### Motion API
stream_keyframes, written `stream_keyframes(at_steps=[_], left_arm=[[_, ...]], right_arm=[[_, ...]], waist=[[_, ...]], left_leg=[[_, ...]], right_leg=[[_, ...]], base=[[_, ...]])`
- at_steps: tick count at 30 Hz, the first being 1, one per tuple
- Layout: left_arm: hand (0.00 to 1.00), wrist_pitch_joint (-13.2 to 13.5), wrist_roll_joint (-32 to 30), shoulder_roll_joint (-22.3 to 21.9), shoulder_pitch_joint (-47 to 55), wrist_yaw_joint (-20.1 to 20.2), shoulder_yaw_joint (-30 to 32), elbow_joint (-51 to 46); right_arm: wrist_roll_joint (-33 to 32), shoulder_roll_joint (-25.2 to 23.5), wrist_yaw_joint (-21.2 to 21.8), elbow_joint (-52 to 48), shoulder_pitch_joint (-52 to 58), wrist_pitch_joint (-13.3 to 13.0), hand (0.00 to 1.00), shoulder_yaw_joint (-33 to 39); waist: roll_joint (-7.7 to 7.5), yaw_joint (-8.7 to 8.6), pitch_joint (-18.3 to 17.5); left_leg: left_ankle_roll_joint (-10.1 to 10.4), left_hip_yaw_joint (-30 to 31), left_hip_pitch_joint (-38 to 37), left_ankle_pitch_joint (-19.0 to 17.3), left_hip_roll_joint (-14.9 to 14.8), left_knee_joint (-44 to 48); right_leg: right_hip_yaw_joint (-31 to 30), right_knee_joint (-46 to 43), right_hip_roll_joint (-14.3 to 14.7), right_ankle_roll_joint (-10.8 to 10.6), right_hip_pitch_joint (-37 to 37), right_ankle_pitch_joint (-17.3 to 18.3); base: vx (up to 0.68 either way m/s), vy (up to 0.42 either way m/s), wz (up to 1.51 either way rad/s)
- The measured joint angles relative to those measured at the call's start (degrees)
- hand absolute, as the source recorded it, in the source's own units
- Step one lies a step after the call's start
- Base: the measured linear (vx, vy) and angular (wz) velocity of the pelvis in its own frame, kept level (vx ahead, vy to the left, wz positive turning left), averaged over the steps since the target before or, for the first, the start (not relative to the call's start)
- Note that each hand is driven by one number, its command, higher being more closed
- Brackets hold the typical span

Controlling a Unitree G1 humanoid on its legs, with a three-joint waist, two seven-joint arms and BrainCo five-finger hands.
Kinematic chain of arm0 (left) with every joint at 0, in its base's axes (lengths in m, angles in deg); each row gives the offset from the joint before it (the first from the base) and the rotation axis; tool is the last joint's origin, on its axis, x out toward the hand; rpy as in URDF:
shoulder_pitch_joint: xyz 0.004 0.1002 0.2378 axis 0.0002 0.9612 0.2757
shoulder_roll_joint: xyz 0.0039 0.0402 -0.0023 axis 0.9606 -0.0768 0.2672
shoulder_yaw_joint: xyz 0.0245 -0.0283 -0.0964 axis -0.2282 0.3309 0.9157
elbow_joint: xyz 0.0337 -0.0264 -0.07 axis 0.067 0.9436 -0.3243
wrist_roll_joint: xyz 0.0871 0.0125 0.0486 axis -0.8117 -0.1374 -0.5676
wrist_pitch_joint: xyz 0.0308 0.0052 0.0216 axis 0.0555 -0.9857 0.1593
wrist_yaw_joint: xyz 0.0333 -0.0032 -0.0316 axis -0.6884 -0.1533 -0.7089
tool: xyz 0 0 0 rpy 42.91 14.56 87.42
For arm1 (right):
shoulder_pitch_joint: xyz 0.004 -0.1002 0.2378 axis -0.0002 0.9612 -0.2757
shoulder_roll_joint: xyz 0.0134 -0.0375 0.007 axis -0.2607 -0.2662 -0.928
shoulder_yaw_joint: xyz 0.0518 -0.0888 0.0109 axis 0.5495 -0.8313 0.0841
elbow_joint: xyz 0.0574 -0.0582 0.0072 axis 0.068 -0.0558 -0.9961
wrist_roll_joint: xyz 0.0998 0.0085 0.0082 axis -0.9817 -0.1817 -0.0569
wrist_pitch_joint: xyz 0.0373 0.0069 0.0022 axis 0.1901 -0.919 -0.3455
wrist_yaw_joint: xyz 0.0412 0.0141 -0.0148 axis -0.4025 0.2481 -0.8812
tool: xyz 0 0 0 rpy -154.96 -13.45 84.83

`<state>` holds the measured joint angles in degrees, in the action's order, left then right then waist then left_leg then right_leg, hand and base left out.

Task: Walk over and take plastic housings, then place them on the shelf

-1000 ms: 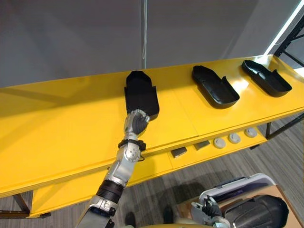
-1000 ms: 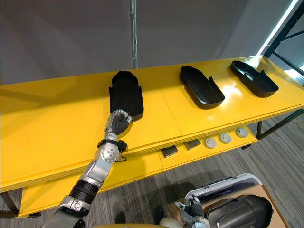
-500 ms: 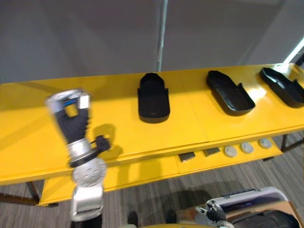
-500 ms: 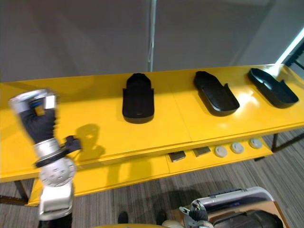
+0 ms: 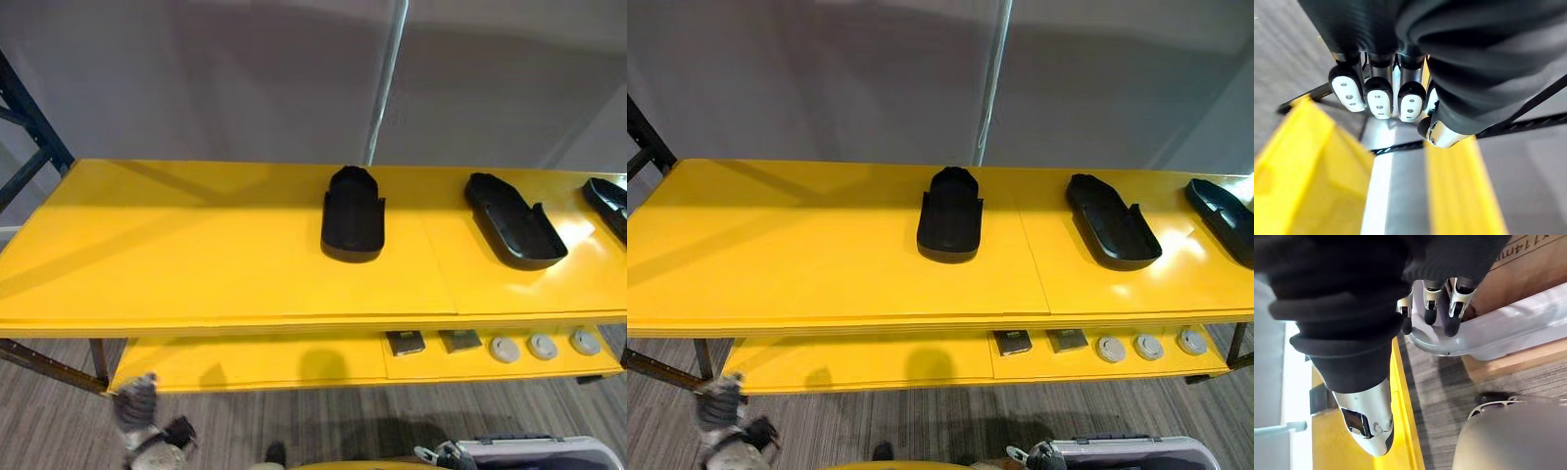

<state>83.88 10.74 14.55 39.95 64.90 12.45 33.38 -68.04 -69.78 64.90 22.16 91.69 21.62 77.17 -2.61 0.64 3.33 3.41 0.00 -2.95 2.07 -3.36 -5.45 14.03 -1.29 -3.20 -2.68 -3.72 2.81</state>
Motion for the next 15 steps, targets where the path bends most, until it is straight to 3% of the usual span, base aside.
stream_keyframes(at_steps=[1,2,9,12,15], left_arm=[[1.00,-0.5,-0.9,0.0,-1.0,1.0,-1.8,4.4],[0.00,-0.7,-1.2,0.0,-1.5,1.3,-2.4,6.4],[0.00,-1.1,-4.5,1.6,-5.0,2.4,-6.6,20.3],[0.00,-1.1,-6.5,3.4,-6.4,2.3,-8.8,24.4],[0.00,-1.1,-8.4,4.4,-7.8,2.3,-9.8,27.1]], right_arm=[[0.0,0.0,0.0,-0.5,0.2,0.1,0.00,-0.1],[0.0,-0.1,0.0,-0.9,0.4,0.1,0.00,-0.1],[-0.1,0.0,-0.1,-1.4,1.1,-0.9,0.00,0.1],[-0.3,0.1,-0.6,-1.3,0.8,-2.1,0.00,0.2],[-0.6,0.1,-1.0,-0.8,-0.2,-2.3,0.00,0.2]], waist=[[0.06,0.00,0.0],[0.13,0.00,0.0],[1.80,-0.28,-1.0],[2.21,-1.64,-1.1],[2.32,-1.70,-1.0]], left_leg=[[0.0,0.0,0.0,0.0,0.0,0.0],[0.0,-0.1,0.0,0.0,0.0,0.0],[0.0,-1.5,-0.5,0.0,-0.3,0.0],[0.1,-1.7,-0.8,0.0,-0.3,0.0],[0.4,-2.2,-0.8,-0.4,-0.6,0.0]], right_leg=[[0.0,-0.2,0.0,0.0,0.1,0.2],[0.0,-0.3,0.0,0.1,0.2,0.2],[-1.6,-0.6,0.3,0.4,0.9,0.3],[-2.0,-0.2,0.3,0.4,1.1,0.3],[-3.4,1.0,0.8,0.3,1.2,-0.1]], base=[[0.00,0.000,0.00],[0.00,0.000,0.00],[0.02,-0.003,-0.10],[-0.01,0.005,-0.07],[0.00,-0.003,-0.19]])
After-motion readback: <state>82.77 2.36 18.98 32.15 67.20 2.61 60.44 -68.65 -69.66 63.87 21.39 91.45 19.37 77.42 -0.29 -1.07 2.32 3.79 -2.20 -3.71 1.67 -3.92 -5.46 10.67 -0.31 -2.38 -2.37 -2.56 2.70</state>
